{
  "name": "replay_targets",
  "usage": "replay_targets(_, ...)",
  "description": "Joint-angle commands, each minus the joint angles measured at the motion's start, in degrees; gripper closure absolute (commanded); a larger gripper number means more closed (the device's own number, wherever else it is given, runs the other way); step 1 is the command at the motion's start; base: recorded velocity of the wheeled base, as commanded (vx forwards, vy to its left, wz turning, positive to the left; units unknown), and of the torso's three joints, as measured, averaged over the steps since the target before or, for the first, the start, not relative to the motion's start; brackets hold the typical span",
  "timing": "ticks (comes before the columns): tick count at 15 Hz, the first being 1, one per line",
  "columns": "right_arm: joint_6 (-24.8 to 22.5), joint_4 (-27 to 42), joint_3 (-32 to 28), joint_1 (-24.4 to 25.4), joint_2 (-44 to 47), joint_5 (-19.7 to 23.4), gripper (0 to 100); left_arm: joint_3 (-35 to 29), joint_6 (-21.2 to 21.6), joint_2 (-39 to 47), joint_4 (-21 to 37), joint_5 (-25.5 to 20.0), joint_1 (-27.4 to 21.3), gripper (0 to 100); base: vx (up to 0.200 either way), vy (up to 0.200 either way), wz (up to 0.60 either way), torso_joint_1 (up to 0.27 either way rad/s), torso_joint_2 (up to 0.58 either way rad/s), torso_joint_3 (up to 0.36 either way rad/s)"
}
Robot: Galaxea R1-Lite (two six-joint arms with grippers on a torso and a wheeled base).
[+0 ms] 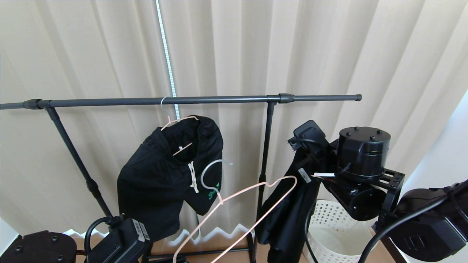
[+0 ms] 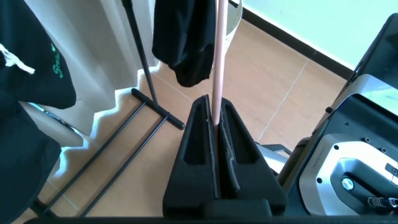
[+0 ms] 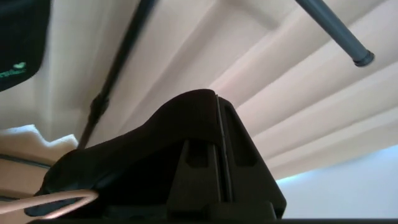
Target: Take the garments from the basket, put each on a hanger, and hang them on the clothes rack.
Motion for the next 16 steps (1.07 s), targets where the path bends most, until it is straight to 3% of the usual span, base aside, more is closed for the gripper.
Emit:
replay_targets(1,0.1,0.0,0.7,1.9,0.2,0.0,100,0.1,0.0,1.1,0.0,0.0,0.0,100,0.0,0.0,0.0,0.0,0.0,0.0)
replay_targets(13,0.8,0.0,1.9,8.1,0.1,0.3,100,0.5,-2.9,1.6,-4.9,0.0,0.2,100,0.0,0.0,0.0,0.0,0.0,0.0)
replay_targets(16,3.1,0.0,1.5,9.1,0.0,0.4,100,1.1,-2.8,1.4,-4.9,-0.1,0.0,100,0.0,0.0,0.0,0.0,0.0,0.0)
